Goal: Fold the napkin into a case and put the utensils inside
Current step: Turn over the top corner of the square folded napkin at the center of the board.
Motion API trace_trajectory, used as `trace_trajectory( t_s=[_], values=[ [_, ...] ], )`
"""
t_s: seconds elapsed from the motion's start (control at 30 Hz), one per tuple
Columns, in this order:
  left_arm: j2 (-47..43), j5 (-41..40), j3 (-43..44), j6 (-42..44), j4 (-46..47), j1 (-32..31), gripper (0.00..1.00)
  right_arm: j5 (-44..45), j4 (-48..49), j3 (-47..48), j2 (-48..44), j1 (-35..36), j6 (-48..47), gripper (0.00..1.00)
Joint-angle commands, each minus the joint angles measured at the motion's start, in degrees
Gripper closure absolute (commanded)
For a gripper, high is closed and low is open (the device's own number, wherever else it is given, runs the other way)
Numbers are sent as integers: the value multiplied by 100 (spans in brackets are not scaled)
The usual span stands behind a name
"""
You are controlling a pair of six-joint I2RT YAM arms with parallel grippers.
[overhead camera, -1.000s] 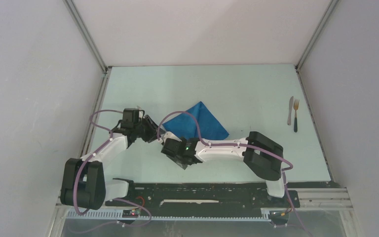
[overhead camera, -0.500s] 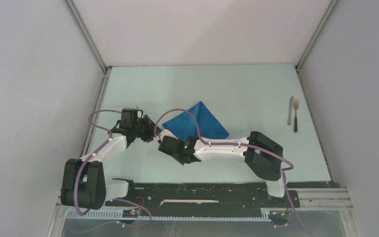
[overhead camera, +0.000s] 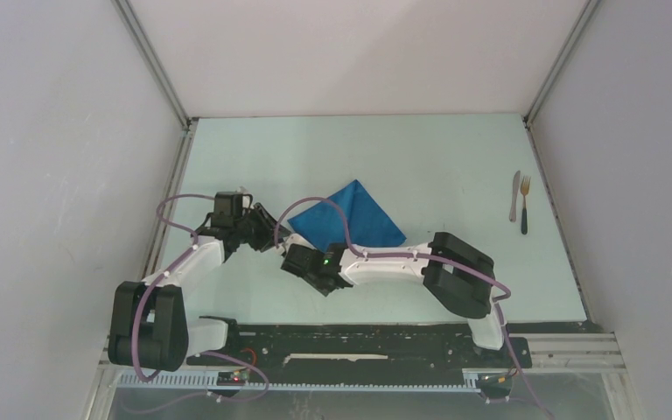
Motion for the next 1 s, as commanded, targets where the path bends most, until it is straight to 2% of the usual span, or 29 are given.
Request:
trace_trajectory(
  t_s=[0.0, 0.53, 0.57, 0.63, 0.77, 0.83, 0.97],
  values=[
    [-25, 83, -11, 177, 155, 68, 59, -42, -33, 125, 29, -106, 196, 58],
    [-65, 127, -77, 179, 192, 138, 59, -671, -101, 37, 247, -515, 440, 60],
    [-71, 141, -77, 179, 193, 146, 59, -662, -117, 47, 258, -529, 460, 61],
    [-94, 143, -99, 179, 192, 152, 59, -576, -200, 98, 312, -547, 512, 72],
    [-101, 144, -140, 147, 249, 153, 58, -310, -353, 281, 435, -524, 584, 87],
    [-47, 210, -175, 90, 348, 155, 56, -292, -325, 308, 401, -537, 578, 98],
    [172, 441, -287, -152, 681, 153, 45, -781, -34, 212, 100, -680, 531, 100]
  ],
)
